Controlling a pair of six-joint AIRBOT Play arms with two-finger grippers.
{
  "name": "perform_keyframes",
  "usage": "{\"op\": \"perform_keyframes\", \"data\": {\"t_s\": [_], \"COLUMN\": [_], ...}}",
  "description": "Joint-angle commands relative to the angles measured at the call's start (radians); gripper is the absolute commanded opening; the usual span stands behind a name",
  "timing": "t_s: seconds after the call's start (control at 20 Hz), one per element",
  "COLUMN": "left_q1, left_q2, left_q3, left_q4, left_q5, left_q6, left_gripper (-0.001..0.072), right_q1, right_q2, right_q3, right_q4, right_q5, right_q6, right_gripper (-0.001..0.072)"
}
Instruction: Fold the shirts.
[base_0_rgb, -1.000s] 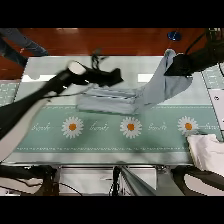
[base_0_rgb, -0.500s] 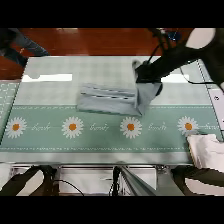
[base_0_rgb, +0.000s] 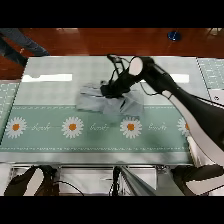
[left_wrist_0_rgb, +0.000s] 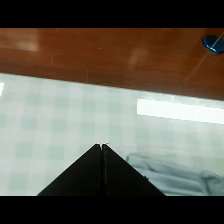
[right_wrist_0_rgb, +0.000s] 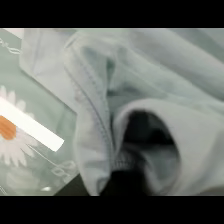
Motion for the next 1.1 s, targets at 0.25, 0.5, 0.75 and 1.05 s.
{"op": "perform_keyframes", "data": {"t_s": [0.25, 0.5, 0.75, 1.05], "left_q1": [-0.166, -0.256, -0.292, -0.292], "left_q2": [0.010, 0.010, 0.007, -0.047], "left_q3": [-0.223, -0.326, -0.339, -0.341], "left_q4": [0.002, 0.002, 0.003, 0.005], "left_q5": [-0.069, -0.067, -0.066, -0.066], "left_q6": [0.003, 0.003, 0.003, 0.055], "left_gripper": [0.0024, 0.0024, 0.0024, 0.0025], "right_q1": [0.106, 0.104, 0.104, -0.050], "right_q2": [-0.120, -0.120, -0.100, 0.142], "right_q3": [0.000, 0.000, 0.000, 0.000], "right_q4": [0.111, 0.114, 0.181, -0.032], "right_q5": [-0.444, -0.548, -0.686, -0.569], "right_q6": [0.153, 0.211, 0.209, 0.179], "right_gripper": [0.0024, 0.0025, 0.0507, 0.0490]}}
